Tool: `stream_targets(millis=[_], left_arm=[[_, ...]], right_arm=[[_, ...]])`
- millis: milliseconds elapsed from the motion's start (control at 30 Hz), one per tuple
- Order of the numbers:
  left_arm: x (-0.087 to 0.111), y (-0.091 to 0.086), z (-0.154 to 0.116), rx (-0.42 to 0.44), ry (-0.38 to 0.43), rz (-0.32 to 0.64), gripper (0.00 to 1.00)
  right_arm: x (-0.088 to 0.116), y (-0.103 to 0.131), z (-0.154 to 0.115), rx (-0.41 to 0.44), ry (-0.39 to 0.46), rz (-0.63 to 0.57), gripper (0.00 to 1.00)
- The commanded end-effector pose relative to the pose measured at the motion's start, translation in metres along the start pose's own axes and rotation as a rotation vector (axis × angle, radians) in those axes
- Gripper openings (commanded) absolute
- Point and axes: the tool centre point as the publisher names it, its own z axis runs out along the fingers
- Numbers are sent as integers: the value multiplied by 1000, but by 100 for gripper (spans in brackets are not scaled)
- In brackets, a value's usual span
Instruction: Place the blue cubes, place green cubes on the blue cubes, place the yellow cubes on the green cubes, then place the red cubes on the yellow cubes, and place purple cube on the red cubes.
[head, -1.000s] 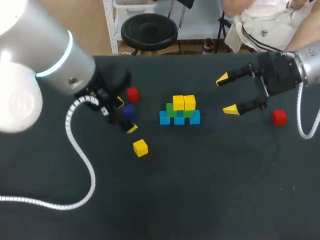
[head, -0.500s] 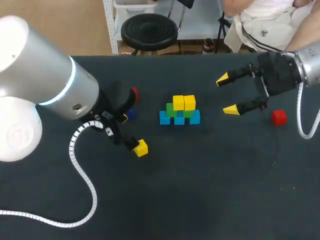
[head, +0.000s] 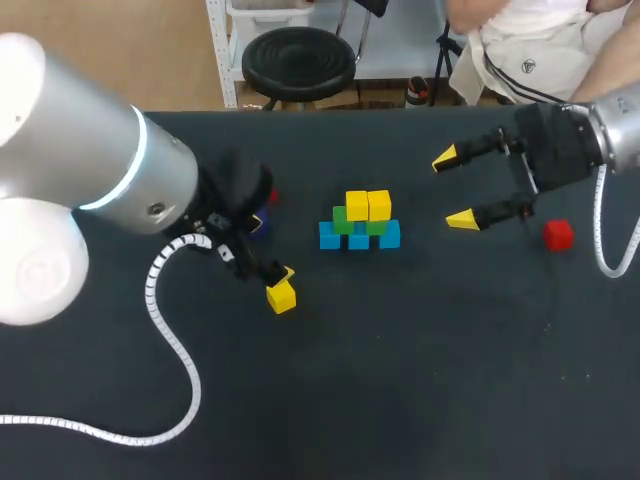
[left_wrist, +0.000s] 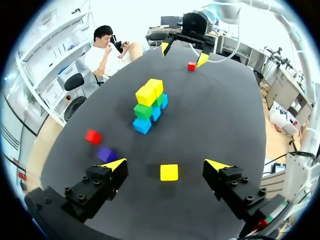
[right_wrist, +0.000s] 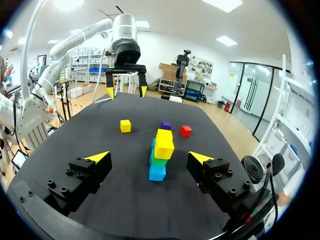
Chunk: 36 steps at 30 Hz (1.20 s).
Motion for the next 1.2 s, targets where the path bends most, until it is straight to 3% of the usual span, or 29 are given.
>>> stream_targets(millis=[33, 367, 533, 767, 933, 1200], left_arm=[[15, -7, 3, -8, -30, -34, 100], [45, -8, -6, -5, -85, -103, 100], [52, -16, 5, 8, -112, -116, 100], [53, -23, 27, 10, -135, -97, 100], [50, -20, 41, 12, -144, -43, 100], [46, -9, 53, 10, -113, -53, 100]], right_arm=[[0, 0, 0, 0, -1, -1, 100], [0, 0, 0, 0, -1, -1, 100], [0, 0, 0, 0, -1, -1, 100], [0, 0, 0, 0, -1, -1, 100], [0, 0, 0, 0, -1, -1, 100], [0, 0, 0, 0, -1, -1, 100]])
